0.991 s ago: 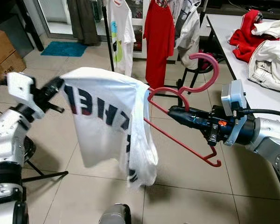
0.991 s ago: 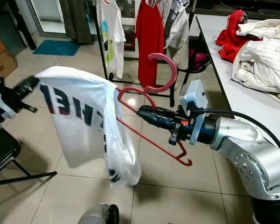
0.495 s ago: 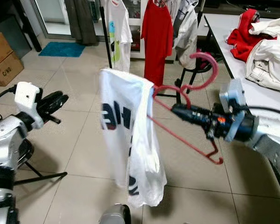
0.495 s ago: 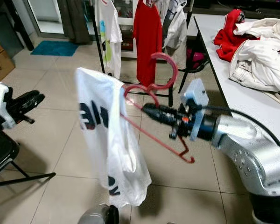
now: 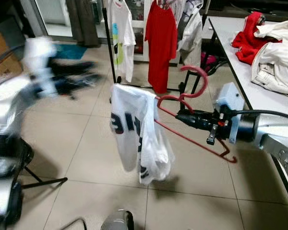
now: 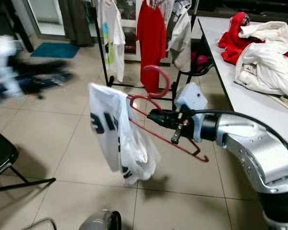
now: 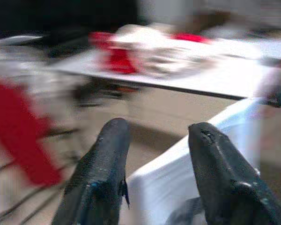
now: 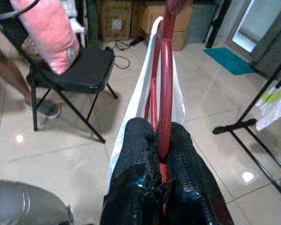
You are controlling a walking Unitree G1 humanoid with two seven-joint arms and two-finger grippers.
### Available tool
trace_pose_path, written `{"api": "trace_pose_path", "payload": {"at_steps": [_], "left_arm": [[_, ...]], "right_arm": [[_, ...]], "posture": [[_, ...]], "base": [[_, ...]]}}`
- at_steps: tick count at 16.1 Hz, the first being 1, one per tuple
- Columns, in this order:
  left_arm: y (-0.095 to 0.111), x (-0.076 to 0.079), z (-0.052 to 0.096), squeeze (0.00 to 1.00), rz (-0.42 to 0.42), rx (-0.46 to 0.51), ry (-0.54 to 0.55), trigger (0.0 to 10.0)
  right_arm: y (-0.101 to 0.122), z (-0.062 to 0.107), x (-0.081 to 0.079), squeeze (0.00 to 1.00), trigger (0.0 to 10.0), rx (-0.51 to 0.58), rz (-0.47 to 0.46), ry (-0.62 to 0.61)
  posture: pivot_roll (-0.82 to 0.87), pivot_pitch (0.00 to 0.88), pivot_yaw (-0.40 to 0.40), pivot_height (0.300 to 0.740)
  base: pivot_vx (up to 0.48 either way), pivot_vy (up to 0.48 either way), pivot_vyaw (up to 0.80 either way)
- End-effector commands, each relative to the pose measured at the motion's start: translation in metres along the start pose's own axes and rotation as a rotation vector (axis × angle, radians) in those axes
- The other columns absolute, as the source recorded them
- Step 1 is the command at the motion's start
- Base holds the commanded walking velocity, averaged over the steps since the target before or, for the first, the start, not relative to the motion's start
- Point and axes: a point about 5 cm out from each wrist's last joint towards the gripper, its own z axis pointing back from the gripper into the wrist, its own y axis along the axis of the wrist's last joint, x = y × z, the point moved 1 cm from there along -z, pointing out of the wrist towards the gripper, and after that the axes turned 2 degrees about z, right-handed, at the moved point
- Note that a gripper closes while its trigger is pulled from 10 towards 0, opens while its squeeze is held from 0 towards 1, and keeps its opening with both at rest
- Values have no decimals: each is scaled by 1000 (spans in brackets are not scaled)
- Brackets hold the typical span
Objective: Hang hanger
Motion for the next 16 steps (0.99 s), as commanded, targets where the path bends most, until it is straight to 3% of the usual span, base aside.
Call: {"api": "trace_pose_path", "payload": {"at_steps": [1,2,3,5,7,10,13,15,16], "left_arm": [[6,4,-5,1000,-11,-19,-81,10000],[11,8,-13,1000,3,-45,-194,10000],[16,15,-19,0,12,-68,-331,10000],[18,18,-26,0,-35,-135,-426,10000],[15,25,-30,0,-21,-195,-498,10000],[2,25,-33,0,-76,-296,-510,10000],[-7,24,-31,0,-63,-357,-530,10000],[-12,26,-30,0,-66,-383,-550,0],[-14,27,-31,0,-73,-382,-559,0]], "right_arm": [[7,0,-2,0,10000,12,50,22],[9,-2,-4,0,10000,8,69,45],[12,-4,-6,0,10000,3,92,66],[15,-6,-10,0,10000,-5,120,96],[16,-8,-15,0,10000,-6,132,131],[18,-10,-20,0,10000,4,138,165],[21,-11,-26,0,10000,14,141,205],[21,-11,-27,0,10000,14,142,212],[21,-11,-27,0,10000,15,143,216]], "posture": [[72,39,47,740],[70,40,54,740],[66,41,63,740],[65,46,71,740],[64,49,75,740],[65,52,75,740],[62,54,72,740],[63,53,69,740],[63,54,67,740]], "base": [[0,0,0],[0,0,0],[0,0,0],[0,0,0],[0,0,0],[0,0,0],[0,0,0],[0,0,0],[0,0,0]]}}
